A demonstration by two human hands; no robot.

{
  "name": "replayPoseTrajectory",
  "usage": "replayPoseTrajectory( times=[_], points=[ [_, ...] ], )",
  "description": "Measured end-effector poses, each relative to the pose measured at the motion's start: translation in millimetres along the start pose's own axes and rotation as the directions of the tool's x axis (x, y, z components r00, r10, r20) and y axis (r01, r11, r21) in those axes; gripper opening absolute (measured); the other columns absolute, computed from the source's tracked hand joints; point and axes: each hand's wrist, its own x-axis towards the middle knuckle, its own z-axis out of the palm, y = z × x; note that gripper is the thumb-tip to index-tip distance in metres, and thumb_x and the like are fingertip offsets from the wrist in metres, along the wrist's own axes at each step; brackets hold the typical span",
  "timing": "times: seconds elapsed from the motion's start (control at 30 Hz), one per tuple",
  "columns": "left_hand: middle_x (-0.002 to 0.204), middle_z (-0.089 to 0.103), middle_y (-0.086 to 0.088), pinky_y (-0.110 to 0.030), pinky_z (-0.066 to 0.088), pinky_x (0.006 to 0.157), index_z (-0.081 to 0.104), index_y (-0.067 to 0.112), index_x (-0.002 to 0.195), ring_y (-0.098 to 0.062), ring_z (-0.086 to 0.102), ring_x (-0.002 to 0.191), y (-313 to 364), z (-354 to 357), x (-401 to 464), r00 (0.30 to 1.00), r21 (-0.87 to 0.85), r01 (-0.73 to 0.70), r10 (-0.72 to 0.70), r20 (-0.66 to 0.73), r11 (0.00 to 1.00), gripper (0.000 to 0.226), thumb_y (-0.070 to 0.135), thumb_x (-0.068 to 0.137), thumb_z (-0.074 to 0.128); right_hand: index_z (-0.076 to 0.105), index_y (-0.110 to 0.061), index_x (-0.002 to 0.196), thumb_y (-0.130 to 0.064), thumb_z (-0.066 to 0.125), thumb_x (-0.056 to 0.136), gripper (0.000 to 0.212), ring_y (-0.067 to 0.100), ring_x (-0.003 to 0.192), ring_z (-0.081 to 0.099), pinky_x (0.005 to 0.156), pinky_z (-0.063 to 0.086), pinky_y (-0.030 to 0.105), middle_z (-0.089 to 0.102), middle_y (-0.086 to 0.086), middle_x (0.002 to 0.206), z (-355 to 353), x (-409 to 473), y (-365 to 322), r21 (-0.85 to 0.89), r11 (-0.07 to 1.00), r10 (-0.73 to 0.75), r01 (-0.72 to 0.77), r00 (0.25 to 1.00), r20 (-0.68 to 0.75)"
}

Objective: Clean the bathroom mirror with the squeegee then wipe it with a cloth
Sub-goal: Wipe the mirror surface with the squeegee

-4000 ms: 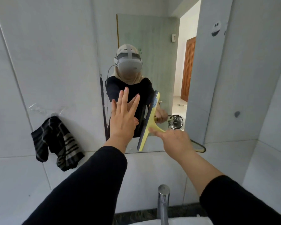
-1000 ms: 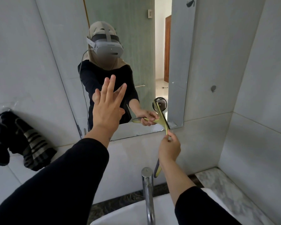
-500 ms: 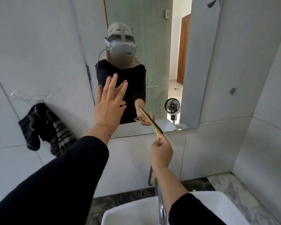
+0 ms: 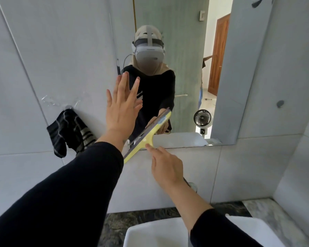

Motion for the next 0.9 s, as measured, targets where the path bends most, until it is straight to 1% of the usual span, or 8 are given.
replayPoseTrajectory(
  times=[0.1, 0.23, 0.37, 0.57, 0.67, 0.73, 0.8, 0.9],
  points=[
    [0.16, 0.0, -0.009, -0.051, 0.008, 0.117, 0.01, 0.026, 0.151, -0.026, -0.003, 0.147, -4.3, 5.3, -1.1, 1.0, 0.0, -0.01, 0.01, 0.008, 1.0, 0.069, 0.028, 0.096, 0.05, 0.043, -0.029, 0.14, -0.005, 0.046, 0.091, 0.054, 0.026, 0.067, 0.061, 0.052, 0.033, 0.032, 0.059, 0.001, 0.098, 4.2, 12.1, 1.8, -0.094, 0.985, -0.136, 0.143, 0.988, 0.078],
    [0.16, -0.001, -0.01, -0.05, 0.008, 0.118, 0.009, 0.024, 0.152, -0.027, -0.002, 0.147, -4.9, 7.4, -1.9, 1.0, -0.029, 0.016, -0.015, 0.021, 0.999, 0.065, 0.022, 0.098, 0.044, 0.063, -0.026, 0.12, -0.004, 0.074, 0.067, 0.059, 0.021, 0.043, 0.056, 0.039, 0.021, 0.022, 0.065, -0.001, 0.082, 5.9, 29.1, -5.5, -0.24, 0.93, -0.261, 0.278, 0.96, 0.1],
    [0.16, -0.003, -0.011, -0.051, 0.01, 0.119, 0.009, 0.021, 0.152, -0.029, -0.002, 0.147, -6.7, 9.1, -4.8, 0.999, -0.039, 0.019, -0.018, 0.029, 0.999, 0.064, 0.017, 0.098, 0.044, 0.039, -0.028, 0.142, -0.003, 0.049, 0.091, 0.058, 0.03, 0.071, 0.063, 0.05, 0.031, 0.031, 0.058, 0.005, 0.119, 4.4, 37.8, -7.1, -0.211, 0.927, -0.276, 0.31, 0.945, 0.176],
    [0.159, -0.009, -0.013, -0.051, 0.01, 0.119, 0.008, 0.02, 0.151, -0.03, -0.005, 0.147, -0.9, 12.3, -6.3, 0.998, -0.013, 0.041, -0.04, 0.053, 0.999, 0.063, 0.018, 0.099, 0.042, 0.029, -0.034, 0.146, -0.004, 0.044, 0.092, 0.063, 0.03, 0.079, 0.063, 0.055, 0.035, 0.032, 0.054, 0.001, 0.121, -7.2, 42.4, 13.2, -0.31, 0.891, -0.279, 0.332, 0.938, 0.204],
    [0.159, -0.011, -0.014, -0.051, 0.007, 0.119, 0.003, 0.019, 0.151, -0.029, -0.006, 0.147, 3.7, 13.1, -6.4, 0.996, 0.032, 0.06, -0.062, 0.058, 0.998, 0.062, 0.028, 0.1, 0.037, 0.05, -0.034, 0.134, -0.005, 0.064, 0.08, 0.064, 0.026, 0.059, 0.062, 0.044, 0.028, 0.026, 0.064, -0.001, 0.092, -20.5, 40.2, 28.3, -0.359, 0.86, -0.336, 0.363, 0.932, 0.137],
    [0.159, -0.011, -0.013, -0.051, 0.005, 0.117, 0.0, 0.02, 0.151, -0.027, -0.007, 0.147, 9.4, 15.3, -8.7, 0.996, 0.06, 0.059, -0.063, 0.059, 0.996, 0.065, 0.032, 0.099, 0.038, 0.068, -0.033, 0.114, -0.004, 0.081, 0.057, 0.066, 0.022, 0.037, 0.052, 0.039, 0.006, 0.016, 0.06, -0.005, 0.065, -27.0, 37.4, 40.4, -0.42, 0.835, -0.313, 0.355, 0.935, 0.169],
    [0.159, -0.01, -0.012, -0.051, 0.004, 0.117, -0.001, 0.021, 0.151, -0.027, -0.006, 0.147, 17.4, 19.5, -12.8, 0.998, 0.074, 0.03, -0.034, 0.057, 0.997, 0.068, 0.033, 0.098, 0.041, 0.072, -0.033, 0.105, -0.002, 0.084, 0.048, 0.067, 0.021, 0.031, 0.046, 0.046, -0.004, 0.015, 0.056, -0.006, 0.058, -33.1, 36.1, 58.9, -0.428, 0.837, -0.295, 0.34, 0.94, 0.17],
    [0.159, -0.01, -0.013, -0.051, 0.005, 0.117, 0.0, 0.022, 0.151, -0.028, -0.008, 0.147, 34.3, 26.2, -17.1, 0.998, 0.08, -0.028, 0.022, 0.063, 0.996, 0.076, 0.034, 0.094, 0.05, 0.072, -0.034, 0.103, 0.0, 0.083, 0.047, 0.066, 0.021, 0.029, 0.041, 0.047, -0.005, 0.015, 0.054, -0.005, 0.056, -51.2, 31.2, 79.9, -0.454, 0.836, -0.249, 0.309, 0.95, 0.189]
  ],
)
